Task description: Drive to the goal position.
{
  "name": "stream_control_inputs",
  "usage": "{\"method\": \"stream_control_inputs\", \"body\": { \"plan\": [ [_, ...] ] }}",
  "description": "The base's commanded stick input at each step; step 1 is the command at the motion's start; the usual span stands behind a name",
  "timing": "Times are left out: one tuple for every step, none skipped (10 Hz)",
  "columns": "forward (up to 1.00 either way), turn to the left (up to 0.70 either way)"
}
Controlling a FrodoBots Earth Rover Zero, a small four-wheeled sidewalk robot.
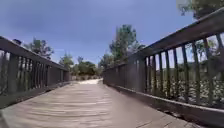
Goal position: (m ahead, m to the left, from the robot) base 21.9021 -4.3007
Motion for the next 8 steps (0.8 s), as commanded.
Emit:
{"method": "stream_control_inputs", "body": {
  "plan": [
    [0.30,0.07],
    [0.30,0.75],
    [0.30,0.75],
    [0.30,0.75],
    [0.30,0.75],
    [0.30,0.75],
    [0.30,0.61],
    [0.30,0.00]
  ]
}}
